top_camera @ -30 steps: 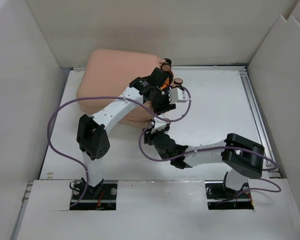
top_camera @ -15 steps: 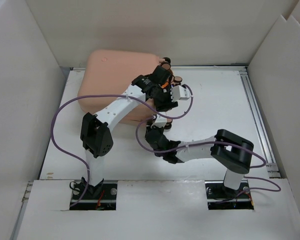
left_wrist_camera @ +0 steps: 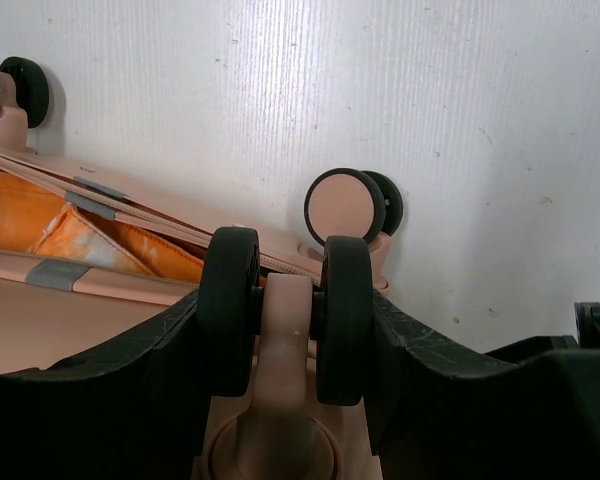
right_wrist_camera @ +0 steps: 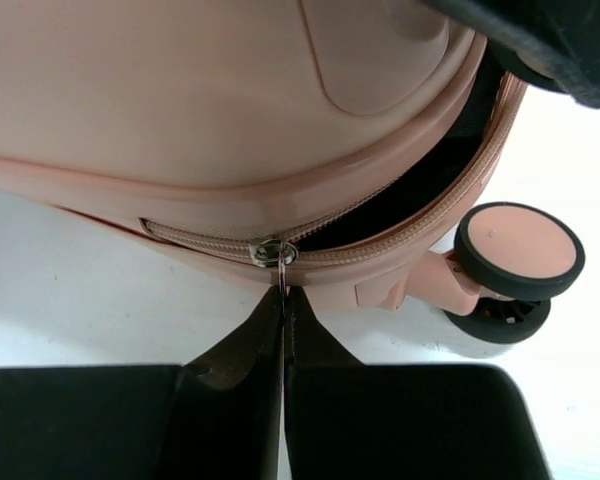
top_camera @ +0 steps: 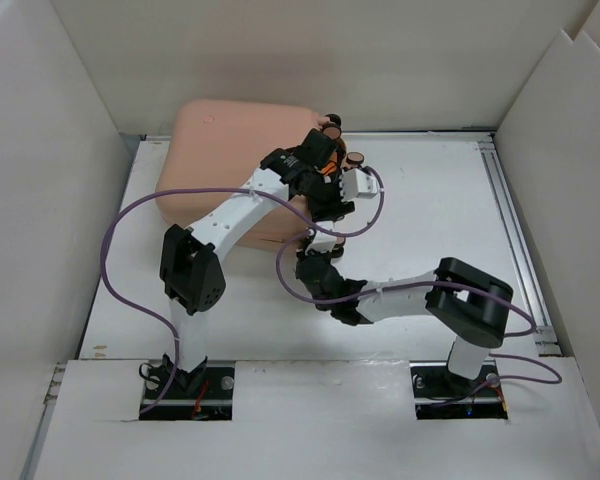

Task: Pack the luggage

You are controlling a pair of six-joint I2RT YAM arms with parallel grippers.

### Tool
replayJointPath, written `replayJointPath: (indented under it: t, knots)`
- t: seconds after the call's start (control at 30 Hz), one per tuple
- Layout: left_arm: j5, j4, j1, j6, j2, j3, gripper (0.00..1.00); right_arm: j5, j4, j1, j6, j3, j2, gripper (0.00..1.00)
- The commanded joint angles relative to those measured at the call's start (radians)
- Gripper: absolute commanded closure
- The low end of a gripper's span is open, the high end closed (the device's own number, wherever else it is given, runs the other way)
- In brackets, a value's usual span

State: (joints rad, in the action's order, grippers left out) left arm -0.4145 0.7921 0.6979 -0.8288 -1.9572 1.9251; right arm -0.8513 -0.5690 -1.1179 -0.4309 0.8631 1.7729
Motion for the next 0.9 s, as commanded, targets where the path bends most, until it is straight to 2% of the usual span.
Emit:
replayJointPath:
  t: [0.0, 0.13, 0.4, 0.57, 0.7, 0.87]
  knots:
    - [-0.098, -0.093, -0.005, 0.034, 0.047, 0.064, 1.00, 0.064, -0.133, 0.023, 0.082, -0.070, -0.068, 1.00]
    - [-0.098, -0.093, -0.005, 0.034, 0.057, 0.064, 1.00, 0.139, -0.281, 0.023, 0.148, -0.134, -0.084, 1.00]
    - [-0.098, -0.093, -0.005, 0.025, 0.057, 0.074, 1.00, 0.196, -0.313, 0.033, 0.219, -0.099, -0.073, 1.00]
    - [-0.087, -0.062, -0.014, 0.005, 0.066, 0.074, 1.00, 0.211, -0.313, 0.116, 0.069, -0.252, -0.191, 1.00]
    - [-0.087, -0.027, -0.014, -0.004, 0.066, 0.083, 1.00, 0.293, -0.292, 0.164, 0.157, -0.277, -0.269, 1.00]
    - [-0.087, -0.016, -0.014, -0.004, 0.066, 0.083, 1.00, 0.450, -0.292, 0.250, 0.167, -0.277, -0.271, 1.00]
